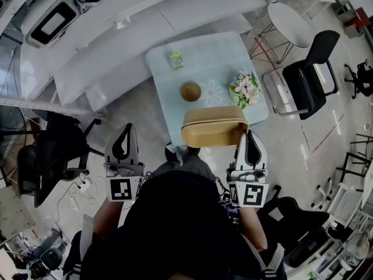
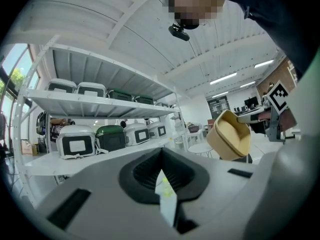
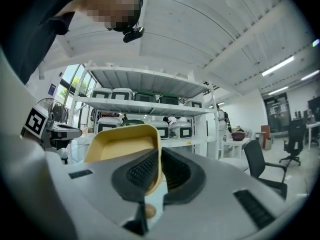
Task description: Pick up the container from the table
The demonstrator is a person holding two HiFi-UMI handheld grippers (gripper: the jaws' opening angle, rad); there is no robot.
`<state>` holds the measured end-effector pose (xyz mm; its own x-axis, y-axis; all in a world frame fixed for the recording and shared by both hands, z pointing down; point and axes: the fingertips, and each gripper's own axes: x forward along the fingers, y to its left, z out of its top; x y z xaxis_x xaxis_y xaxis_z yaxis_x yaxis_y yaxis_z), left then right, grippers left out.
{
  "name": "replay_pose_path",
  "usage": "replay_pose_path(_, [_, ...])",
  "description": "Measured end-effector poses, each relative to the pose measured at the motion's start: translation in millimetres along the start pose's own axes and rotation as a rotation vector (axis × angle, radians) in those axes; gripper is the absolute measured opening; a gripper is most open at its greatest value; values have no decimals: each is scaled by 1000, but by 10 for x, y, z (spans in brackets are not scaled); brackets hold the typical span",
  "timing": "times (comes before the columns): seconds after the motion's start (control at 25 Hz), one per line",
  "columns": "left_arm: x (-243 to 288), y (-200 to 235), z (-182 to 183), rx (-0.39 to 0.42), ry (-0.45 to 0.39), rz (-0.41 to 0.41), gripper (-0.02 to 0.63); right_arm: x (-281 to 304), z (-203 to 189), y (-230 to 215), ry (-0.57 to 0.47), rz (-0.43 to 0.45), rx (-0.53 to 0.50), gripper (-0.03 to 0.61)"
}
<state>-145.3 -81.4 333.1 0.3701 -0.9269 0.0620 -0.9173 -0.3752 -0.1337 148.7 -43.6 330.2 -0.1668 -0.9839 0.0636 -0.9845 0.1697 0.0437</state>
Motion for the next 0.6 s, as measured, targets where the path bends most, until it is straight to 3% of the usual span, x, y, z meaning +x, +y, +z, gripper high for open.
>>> replay_pose_path(0.6, [3, -21, -13, -11, 4, -6, 3, 41, 14, 65, 7, 16, -17, 15])
